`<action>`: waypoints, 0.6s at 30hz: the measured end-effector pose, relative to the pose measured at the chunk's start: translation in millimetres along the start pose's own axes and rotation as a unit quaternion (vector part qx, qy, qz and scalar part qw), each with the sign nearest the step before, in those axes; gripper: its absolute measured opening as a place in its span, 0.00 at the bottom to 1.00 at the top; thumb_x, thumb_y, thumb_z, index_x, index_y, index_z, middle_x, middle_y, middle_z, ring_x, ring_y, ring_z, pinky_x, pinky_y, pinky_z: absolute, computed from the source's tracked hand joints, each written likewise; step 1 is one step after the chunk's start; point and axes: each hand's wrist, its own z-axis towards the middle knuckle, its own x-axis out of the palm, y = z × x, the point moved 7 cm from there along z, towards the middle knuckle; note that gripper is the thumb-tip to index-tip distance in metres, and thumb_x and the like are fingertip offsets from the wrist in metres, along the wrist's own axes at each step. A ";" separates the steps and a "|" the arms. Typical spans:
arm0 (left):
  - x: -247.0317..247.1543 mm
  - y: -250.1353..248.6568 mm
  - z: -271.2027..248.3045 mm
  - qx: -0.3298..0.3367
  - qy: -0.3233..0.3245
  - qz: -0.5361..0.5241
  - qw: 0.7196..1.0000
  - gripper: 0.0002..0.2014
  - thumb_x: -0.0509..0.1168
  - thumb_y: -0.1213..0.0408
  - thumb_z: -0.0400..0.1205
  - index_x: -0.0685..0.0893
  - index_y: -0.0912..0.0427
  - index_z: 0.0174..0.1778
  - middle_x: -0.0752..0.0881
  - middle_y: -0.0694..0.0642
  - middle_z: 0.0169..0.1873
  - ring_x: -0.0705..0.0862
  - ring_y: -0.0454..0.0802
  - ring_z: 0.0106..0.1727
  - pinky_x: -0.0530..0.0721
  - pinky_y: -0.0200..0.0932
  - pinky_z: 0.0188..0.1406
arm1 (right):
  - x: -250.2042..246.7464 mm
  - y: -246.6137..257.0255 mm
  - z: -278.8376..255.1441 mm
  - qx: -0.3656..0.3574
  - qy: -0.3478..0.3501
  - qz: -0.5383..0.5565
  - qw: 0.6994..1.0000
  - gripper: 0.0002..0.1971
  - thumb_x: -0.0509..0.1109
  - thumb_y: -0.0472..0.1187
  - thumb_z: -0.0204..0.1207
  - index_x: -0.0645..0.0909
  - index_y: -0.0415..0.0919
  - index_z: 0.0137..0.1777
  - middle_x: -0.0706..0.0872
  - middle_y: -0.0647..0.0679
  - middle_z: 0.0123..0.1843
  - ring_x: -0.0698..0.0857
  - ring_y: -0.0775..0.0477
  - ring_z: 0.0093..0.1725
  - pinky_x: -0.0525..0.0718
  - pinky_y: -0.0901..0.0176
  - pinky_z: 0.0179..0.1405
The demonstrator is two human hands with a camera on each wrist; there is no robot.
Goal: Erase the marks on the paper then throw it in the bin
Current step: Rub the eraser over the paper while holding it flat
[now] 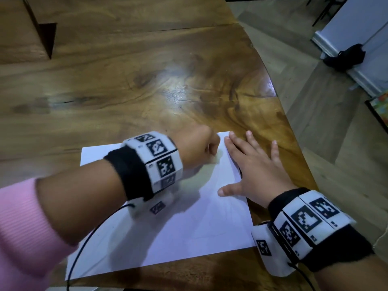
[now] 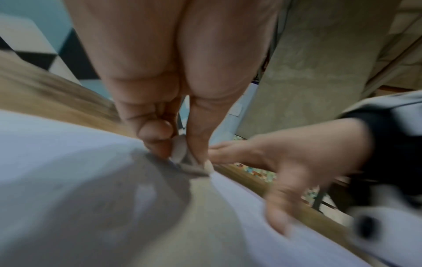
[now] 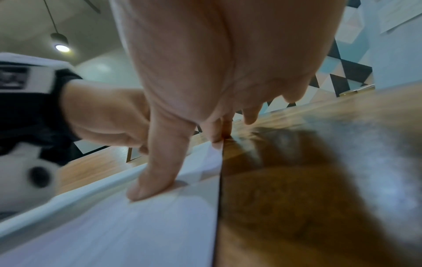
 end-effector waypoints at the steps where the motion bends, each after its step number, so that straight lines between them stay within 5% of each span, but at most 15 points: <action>1: 7.3 0.7 -7.6 0.011 0.031 -0.004 0.999 0.06 0.69 0.64 0.72 0.86 0.58 0.43 0.83 0.49 0.34 0.76 0.46 0.38 0.68 0.38 0.30 | 0.2 -0.1 -0.1 0.000 0.001 0.001 1.000 0.59 0.71 0.69 0.61 0.34 0.56 0.81 0.32 0.66 0.82 0.27 0.55 0.80 0.27 0.35 0.75; 3: 10.7 1.4 -11.8 0.015 0.051 -0.010 0.999 0.07 0.69 0.64 0.72 0.86 0.58 0.44 0.84 0.49 0.35 0.77 0.45 0.38 0.71 0.37 0.31 | 0.5 -0.1 0.0 -0.002 0.002 -0.001 1.000 0.59 0.71 0.69 0.61 0.34 0.55 0.81 0.32 0.65 0.82 0.27 0.55 0.80 0.27 0.35 0.74; 6: -9.6 0.5 9.7 -0.002 -0.035 -0.020 0.999 0.06 0.67 0.68 0.72 0.86 0.60 0.43 0.81 0.51 0.32 0.75 0.46 0.36 0.67 0.31 0.25 | 0.5 -0.2 -0.5 -0.002 0.003 0.000 1.000 0.59 0.71 0.69 0.61 0.34 0.55 0.82 0.32 0.66 0.82 0.28 0.55 0.80 0.27 0.36 0.75; 9: -21.4 -2.3 25.7 -0.024 -0.093 -0.025 0.995 0.06 0.64 0.70 0.73 0.85 0.61 0.41 0.78 0.52 0.32 0.76 0.50 0.38 0.66 0.32 0.33 | 0.4 -0.8 -0.7 -0.001 0.000 0.000 1.000 0.59 0.71 0.69 0.61 0.34 0.56 0.82 0.32 0.66 0.82 0.28 0.55 0.80 0.27 0.35 0.74; 12: -4.6 -4.8 9.3 -0.001 -0.039 -0.006 0.999 0.05 0.66 0.69 0.73 0.85 0.61 0.42 0.78 0.50 0.31 0.74 0.47 0.36 0.66 0.34 0.25 | 0.5 -0.8 -0.4 -0.002 -0.003 0.002 1.000 0.59 0.71 0.70 0.61 0.34 0.56 0.82 0.33 0.66 0.82 0.28 0.55 0.80 0.27 0.35 0.75; 15: 11.1 -7.3 -8.3 0.022 0.028 0.010 0.999 0.06 0.68 0.65 0.73 0.87 0.57 0.43 0.81 0.47 0.33 0.76 0.45 0.37 0.68 0.36 0.29 | 1.5 -1.3 -0.2 -0.001 0.000 0.003 1.000 0.59 0.71 0.69 0.61 0.33 0.56 0.81 0.32 0.66 0.82 0.28 0.55 0.80 0.27 0.36 0.75; 18: -7.4 -4.5 8.8 -0.006 -0.025 -0.001 1.000 0.06 0.68 0.67 0.72 0.86 0.58 0.43 0.80 0.50 0.34 0.76 0.47 0.38 0.69 0.38 0.32 | 1.5 -0.9 0.4 -0.003 0.001 0.004 1.000 0.60 0.71 0.69 0.61 0.33 0.56 0.81 0.32 0.66 0.82 0.29 0.55 0.80 0.27 0.36 0.75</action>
